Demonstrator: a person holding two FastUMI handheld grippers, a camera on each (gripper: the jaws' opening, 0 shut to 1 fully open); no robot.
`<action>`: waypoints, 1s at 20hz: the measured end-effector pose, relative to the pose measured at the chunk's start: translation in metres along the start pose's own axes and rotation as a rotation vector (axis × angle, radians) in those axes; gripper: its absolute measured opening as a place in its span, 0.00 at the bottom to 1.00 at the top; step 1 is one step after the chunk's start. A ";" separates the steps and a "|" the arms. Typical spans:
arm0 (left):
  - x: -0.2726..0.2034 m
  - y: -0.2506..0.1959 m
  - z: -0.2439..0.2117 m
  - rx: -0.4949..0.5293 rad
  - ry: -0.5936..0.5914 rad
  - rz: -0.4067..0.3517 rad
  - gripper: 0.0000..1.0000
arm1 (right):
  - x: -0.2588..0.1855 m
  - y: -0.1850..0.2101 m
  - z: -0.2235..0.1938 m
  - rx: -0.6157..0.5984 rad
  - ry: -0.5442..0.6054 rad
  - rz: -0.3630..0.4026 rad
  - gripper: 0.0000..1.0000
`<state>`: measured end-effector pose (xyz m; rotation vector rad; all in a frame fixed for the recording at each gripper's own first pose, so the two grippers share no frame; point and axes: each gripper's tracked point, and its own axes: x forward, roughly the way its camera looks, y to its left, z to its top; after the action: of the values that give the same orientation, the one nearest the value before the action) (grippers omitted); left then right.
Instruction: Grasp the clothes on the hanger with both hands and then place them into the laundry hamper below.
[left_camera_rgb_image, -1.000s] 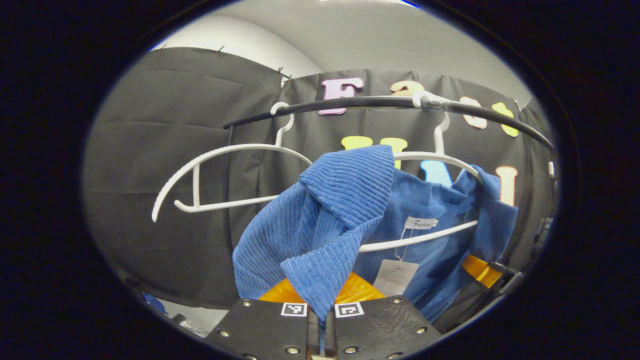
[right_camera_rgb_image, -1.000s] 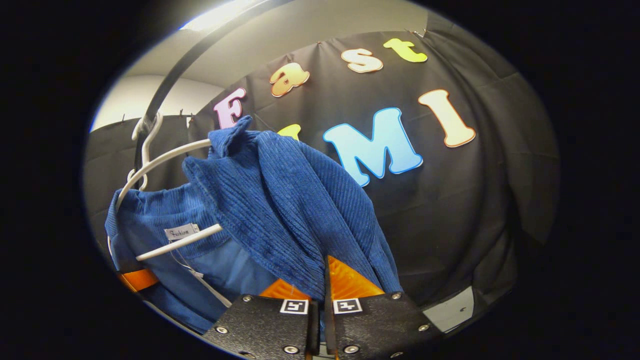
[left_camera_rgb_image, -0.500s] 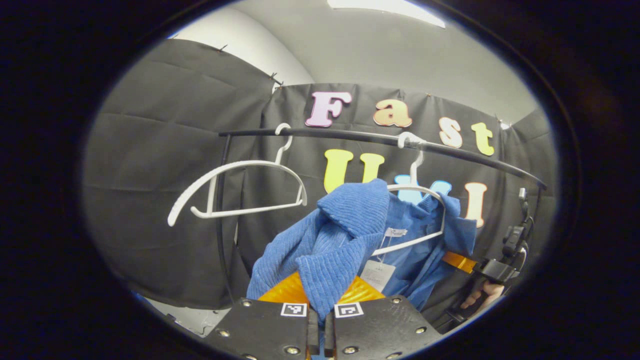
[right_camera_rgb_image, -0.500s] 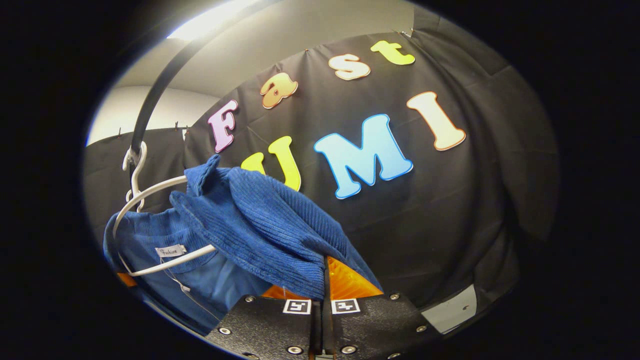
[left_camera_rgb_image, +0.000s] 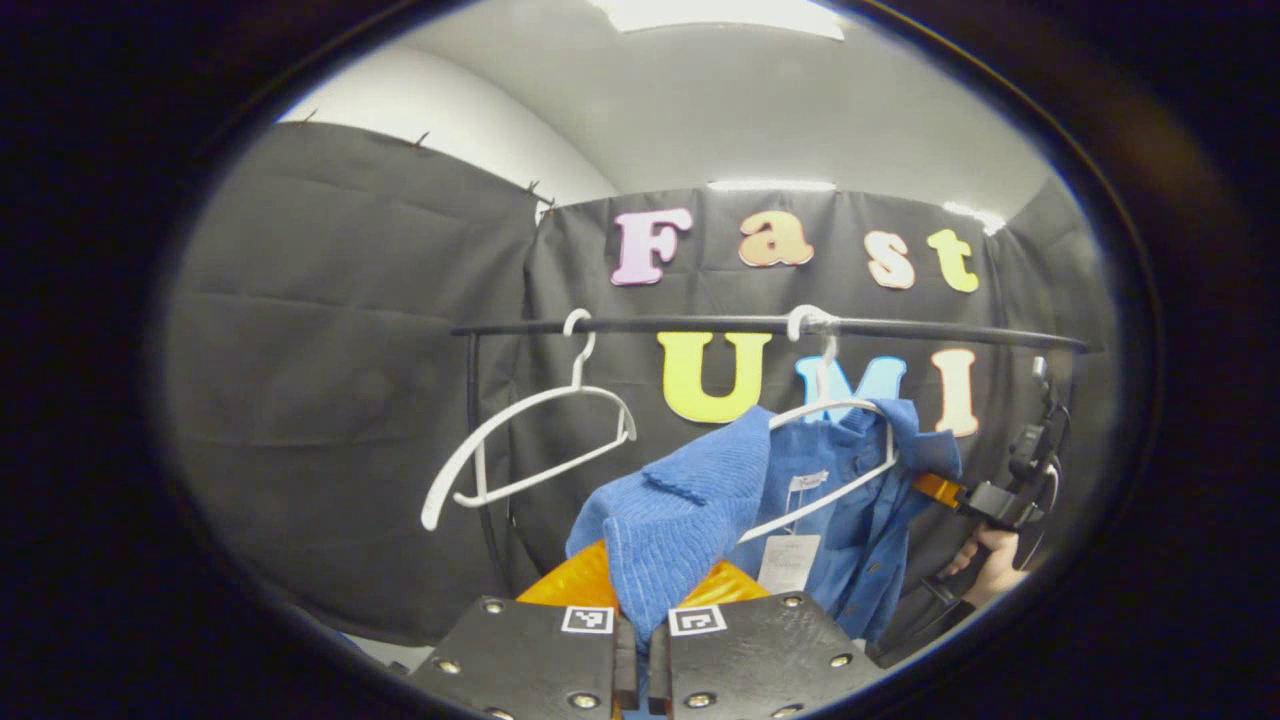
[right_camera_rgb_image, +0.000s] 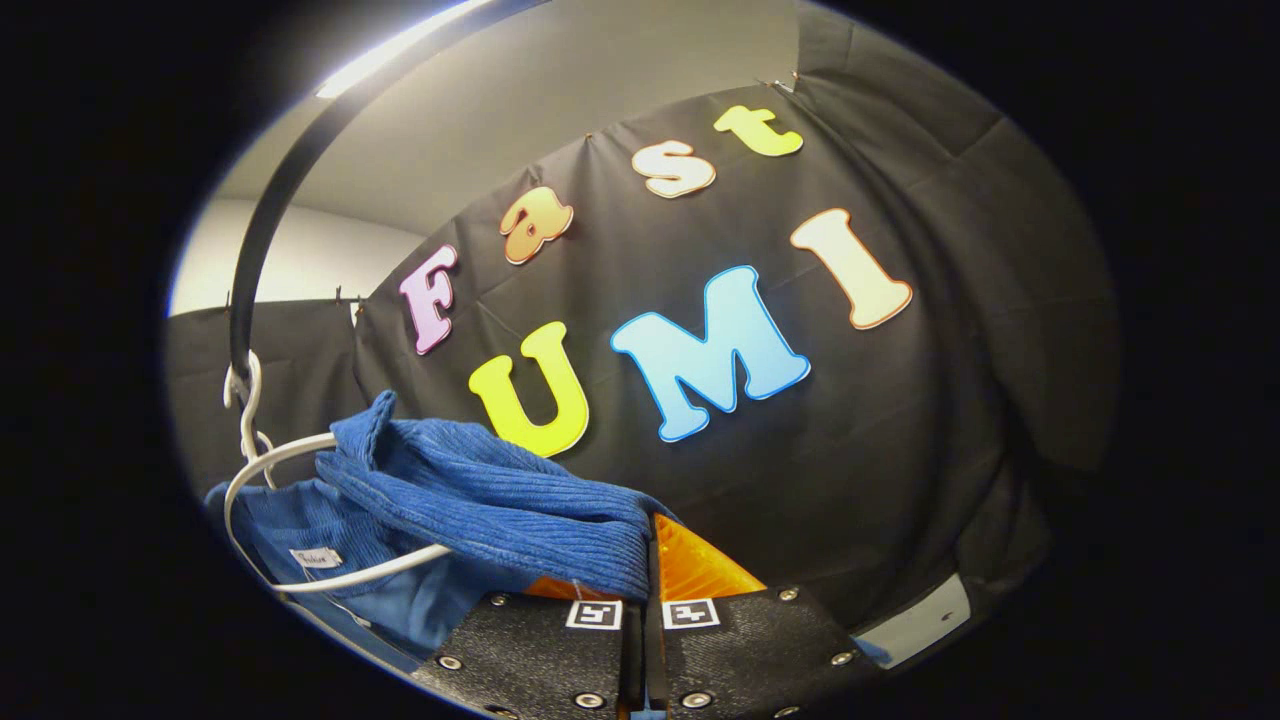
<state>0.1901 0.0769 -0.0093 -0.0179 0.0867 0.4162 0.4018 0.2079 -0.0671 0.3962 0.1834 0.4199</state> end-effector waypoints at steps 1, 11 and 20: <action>-0.003 -0.004 0.006 0.020 -0.013 -0.006 0.06 | 0.001 0.002 0.002 -0.008 -0.015 -0.002 0.01; 0.018 0.063 0.014 0.141 -0.043 0.119 0.05 | 0.028 -0.015 0.025 0.020 -0.128 -0.078 0.02; 0.073 0.112 -0.039 0.000 0.058 0.088 0.07 | 0.053 -0.027 0.020 -0.053 -0.173 -0.115 0.00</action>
<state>0.2076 0.2076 -0.0546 -0.0260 0.1449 0.5035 0.4640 0.2015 -0.0646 0.3655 0.0269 0.2747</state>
